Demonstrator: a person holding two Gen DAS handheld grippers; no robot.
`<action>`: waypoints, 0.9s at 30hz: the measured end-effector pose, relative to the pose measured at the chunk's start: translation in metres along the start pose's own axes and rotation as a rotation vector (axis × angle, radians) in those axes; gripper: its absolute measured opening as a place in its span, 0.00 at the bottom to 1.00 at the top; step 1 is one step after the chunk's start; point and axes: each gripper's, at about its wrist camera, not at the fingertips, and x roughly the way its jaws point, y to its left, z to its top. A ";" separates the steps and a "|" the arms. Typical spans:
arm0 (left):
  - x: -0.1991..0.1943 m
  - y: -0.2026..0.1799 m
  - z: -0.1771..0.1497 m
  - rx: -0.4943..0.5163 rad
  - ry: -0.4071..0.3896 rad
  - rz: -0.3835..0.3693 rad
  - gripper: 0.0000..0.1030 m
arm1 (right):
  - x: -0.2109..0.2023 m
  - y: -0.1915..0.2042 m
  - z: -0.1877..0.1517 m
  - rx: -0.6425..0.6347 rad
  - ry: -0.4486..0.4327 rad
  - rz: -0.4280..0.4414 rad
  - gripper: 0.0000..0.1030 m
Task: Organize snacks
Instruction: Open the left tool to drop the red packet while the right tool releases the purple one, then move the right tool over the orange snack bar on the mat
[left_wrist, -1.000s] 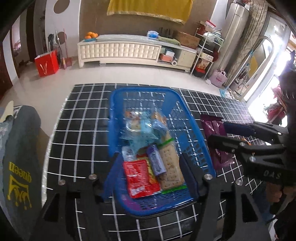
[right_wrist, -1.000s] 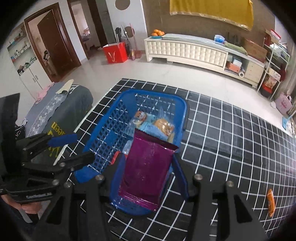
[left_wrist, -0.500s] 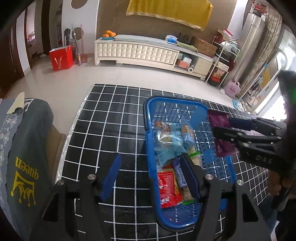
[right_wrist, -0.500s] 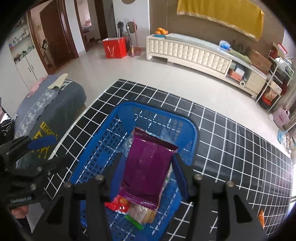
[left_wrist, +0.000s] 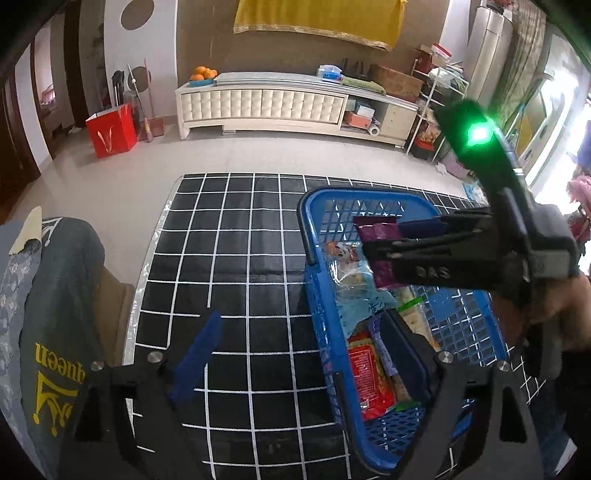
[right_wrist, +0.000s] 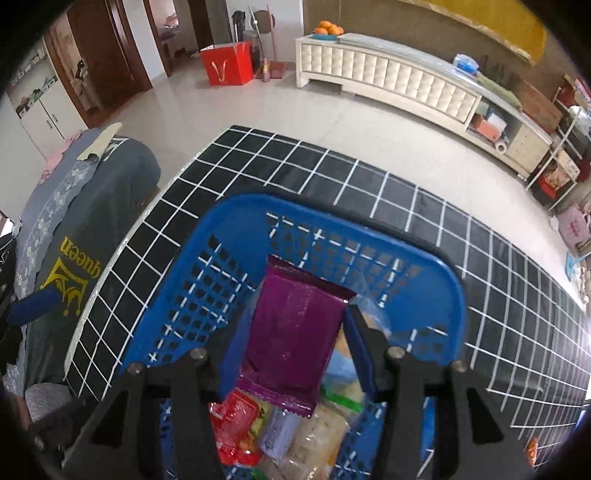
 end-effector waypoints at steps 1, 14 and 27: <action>0.001 0.001 0.000 0.000 0.004 0.005 0.85 | 0.003 0.000 0.001 0.001 0.007 0.002 0.55; -0.016 -0.020 -0.008 0.025 -0.030 0.042 0.85 | -0.037 -0.004 -0.023 -0.034 -0.037 0.007 0.86; -0.051 -0.067 -0.019 0.061 -0.066 0.019 0.86 | -0.095 -0.039 -0.078 0.012 -0.088 0.020 0.86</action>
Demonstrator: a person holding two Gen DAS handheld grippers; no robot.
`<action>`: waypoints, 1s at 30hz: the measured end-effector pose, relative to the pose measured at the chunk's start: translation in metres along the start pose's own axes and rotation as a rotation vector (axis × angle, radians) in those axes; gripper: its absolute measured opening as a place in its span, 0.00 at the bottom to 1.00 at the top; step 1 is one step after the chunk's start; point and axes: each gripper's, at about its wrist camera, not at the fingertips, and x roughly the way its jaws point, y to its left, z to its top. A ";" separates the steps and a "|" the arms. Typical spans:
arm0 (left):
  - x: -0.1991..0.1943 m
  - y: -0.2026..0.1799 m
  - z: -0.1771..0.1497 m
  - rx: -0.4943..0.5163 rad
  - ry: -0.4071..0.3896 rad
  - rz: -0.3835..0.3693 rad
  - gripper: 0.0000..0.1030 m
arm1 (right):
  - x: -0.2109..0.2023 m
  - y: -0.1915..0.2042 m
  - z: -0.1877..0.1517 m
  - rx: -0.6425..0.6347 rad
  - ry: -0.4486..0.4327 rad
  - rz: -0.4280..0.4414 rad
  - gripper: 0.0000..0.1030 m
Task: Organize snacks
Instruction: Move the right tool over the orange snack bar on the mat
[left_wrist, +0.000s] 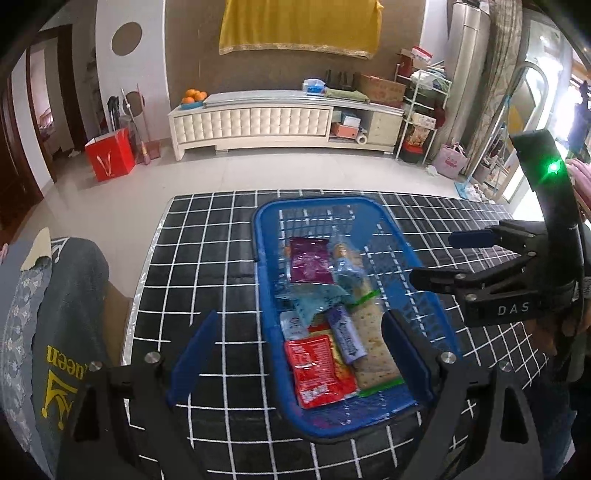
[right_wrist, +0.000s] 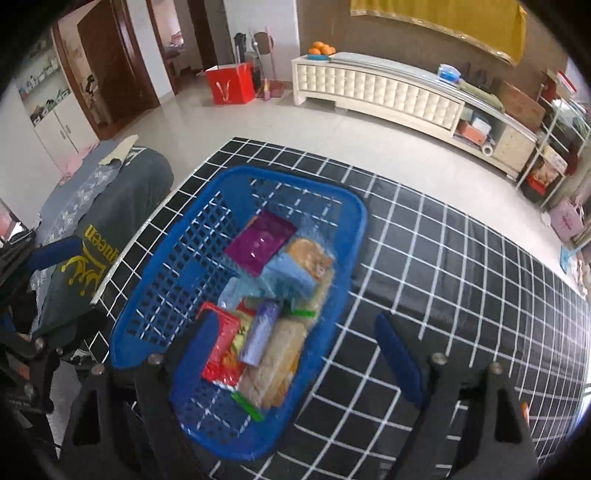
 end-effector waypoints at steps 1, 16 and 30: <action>-0.004 -0.005 0.000 0.007 -0.006 -0.006 0.86 | -0.005 -0.003 -0.004 0.002 -0.004 0.002 0.86; 0.004 -0.099 0.011 0.119 -0.005 -0.068 1.00 | -0.067 -0.071 -0.075 0.066 -0.066 -0.062 0.90; 0.045 -0.233 0.012 0.282 0.040 -0.180 1.00 | -0.088 -0.180 -0.148 0.163 -0.022 -0.227 1.00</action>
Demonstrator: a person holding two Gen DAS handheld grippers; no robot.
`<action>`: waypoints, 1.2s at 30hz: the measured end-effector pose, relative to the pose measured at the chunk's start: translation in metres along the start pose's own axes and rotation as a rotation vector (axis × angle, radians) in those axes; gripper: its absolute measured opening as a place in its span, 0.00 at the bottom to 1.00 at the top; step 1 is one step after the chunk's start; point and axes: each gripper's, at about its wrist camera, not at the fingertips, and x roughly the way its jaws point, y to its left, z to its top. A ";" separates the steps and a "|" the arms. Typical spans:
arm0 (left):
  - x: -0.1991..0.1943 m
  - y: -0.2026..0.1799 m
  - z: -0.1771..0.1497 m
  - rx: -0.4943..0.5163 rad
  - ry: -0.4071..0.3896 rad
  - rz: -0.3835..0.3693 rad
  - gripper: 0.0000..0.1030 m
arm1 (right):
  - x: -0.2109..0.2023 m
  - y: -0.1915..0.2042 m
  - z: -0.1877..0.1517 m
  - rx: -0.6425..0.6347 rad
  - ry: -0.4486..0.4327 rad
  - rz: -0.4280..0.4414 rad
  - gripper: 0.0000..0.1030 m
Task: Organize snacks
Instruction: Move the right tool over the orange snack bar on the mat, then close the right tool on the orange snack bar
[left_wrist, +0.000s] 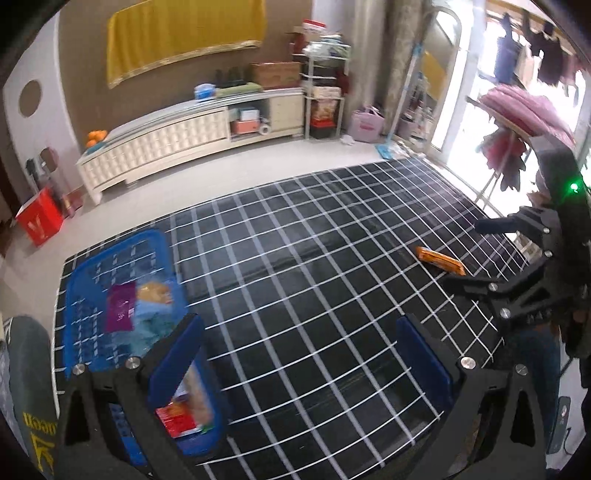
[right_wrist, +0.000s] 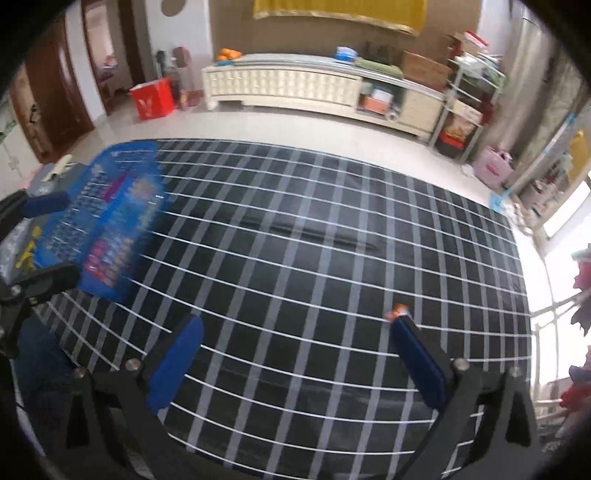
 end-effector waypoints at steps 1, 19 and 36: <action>0.006 -0.009 0.002 0.013 0.006 -0.009 1.00 | 0.002 -0.008 -0.004 0.005 0.003 -0.005 1.00; 0.118 -0.097 0.016 0.051 0.161 -0.062 1.00 | 0.076 -0.112 -0.046 0.052 0.122 0.000 1.00; 0.182 -0.114 0.028 0.042 0.256 -0.055 1.00 | 0.136 -0.148 -0.058 0.063 0.180 0.042 0.47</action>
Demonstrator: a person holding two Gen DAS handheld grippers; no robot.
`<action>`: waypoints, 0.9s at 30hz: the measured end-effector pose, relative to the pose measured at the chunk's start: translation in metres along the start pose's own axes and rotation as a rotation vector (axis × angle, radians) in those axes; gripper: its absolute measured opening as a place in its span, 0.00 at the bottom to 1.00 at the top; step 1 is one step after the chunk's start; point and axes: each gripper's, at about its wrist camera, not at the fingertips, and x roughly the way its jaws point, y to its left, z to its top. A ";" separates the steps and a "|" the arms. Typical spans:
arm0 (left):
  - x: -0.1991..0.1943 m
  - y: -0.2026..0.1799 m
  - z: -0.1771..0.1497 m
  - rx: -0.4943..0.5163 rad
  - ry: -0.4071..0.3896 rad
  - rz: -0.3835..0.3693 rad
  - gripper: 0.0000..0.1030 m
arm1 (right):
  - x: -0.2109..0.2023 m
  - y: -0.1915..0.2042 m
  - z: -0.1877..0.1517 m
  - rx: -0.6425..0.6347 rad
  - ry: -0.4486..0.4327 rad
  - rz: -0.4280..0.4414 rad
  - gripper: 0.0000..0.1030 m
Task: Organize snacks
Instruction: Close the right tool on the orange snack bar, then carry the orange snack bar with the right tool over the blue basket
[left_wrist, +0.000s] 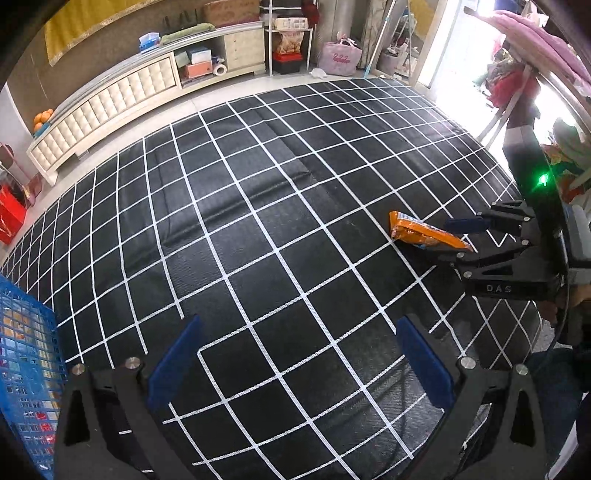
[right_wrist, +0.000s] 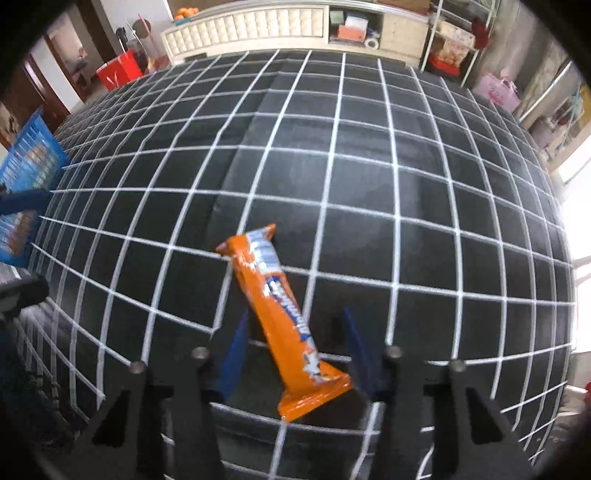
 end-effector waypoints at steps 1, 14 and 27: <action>0.000 0.001 -0.001 -0.001 0.006 0.002 1.00 | -0.001 0.001 -0.001 -0.002 -0.004 0.001 0.42; -0.071 0.024 -0.015 -0.054 -0.111 0.008 1.00 | -0.100 0.057 0.002 -0.052 -0.221 -0.041 0.19; -0.211 0.108 -0.069 -0.155 -0.289 0.110 1.00 | -0.180 0.191 0.048 -0.181 -0.326 0.073 0.19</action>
